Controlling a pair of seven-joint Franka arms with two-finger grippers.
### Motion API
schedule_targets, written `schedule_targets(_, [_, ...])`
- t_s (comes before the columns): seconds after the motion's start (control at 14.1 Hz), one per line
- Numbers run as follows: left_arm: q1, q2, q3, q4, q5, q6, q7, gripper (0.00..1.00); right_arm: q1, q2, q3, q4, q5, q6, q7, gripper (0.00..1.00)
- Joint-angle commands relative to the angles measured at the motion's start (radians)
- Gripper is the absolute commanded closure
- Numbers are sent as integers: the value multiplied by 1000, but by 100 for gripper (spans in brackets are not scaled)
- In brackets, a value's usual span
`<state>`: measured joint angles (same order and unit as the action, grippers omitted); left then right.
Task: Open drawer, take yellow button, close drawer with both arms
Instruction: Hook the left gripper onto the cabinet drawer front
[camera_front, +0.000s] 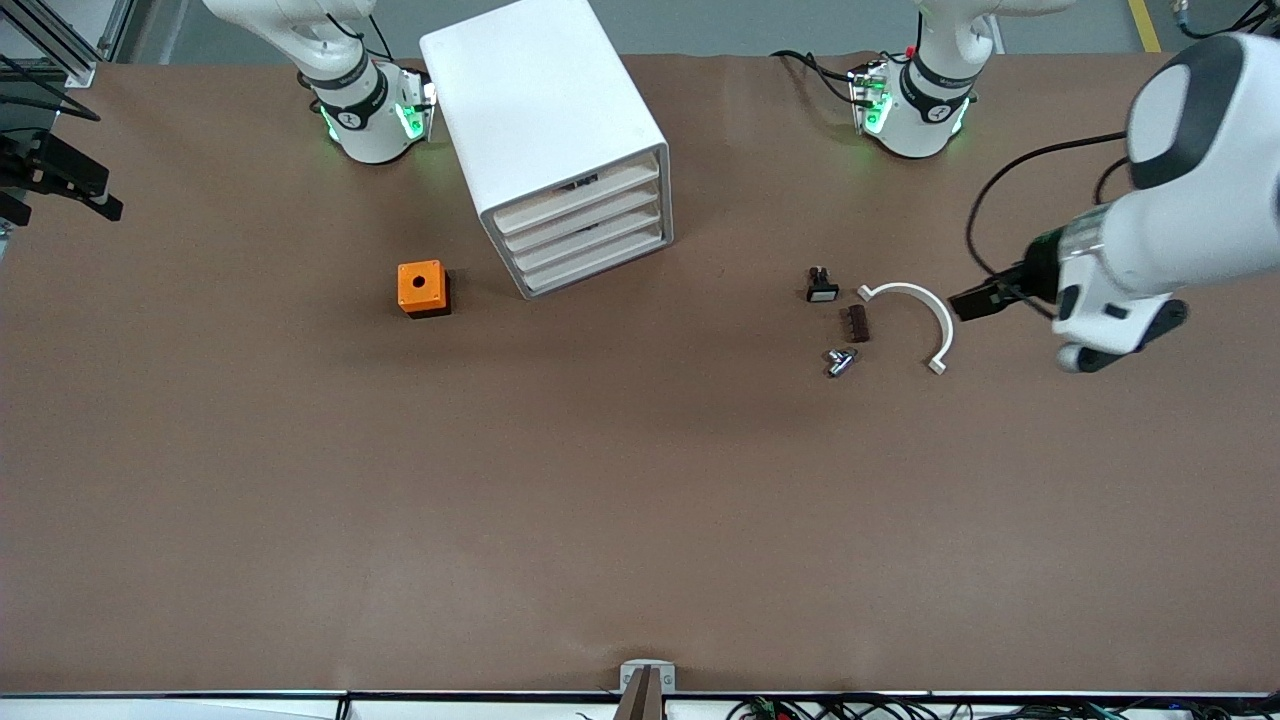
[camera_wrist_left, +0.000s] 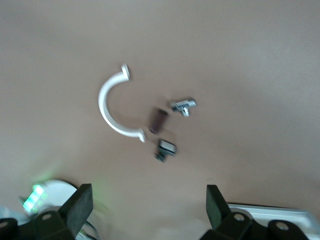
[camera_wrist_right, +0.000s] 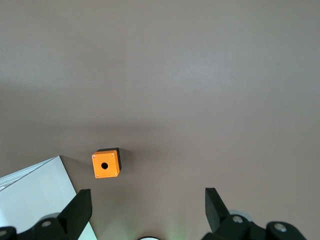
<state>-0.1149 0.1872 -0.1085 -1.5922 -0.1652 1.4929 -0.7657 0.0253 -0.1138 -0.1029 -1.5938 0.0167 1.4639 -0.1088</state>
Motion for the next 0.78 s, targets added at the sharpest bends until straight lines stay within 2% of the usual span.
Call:
schedule_targets(0.0, [-66,90,0,35,-123,-8,-285,0,-19,-17,12,-9,-9,3,3,0])
schedule_targets(0.43, [-238,273,0,216,-281,-8,-895,0,-30,-18,12,-11,-9,1,50,0])
schedule_targets(0.71, [-324,305,0,216,-419,-11,-1144,0,-25,-17,17,-11,-46,7,49,0])
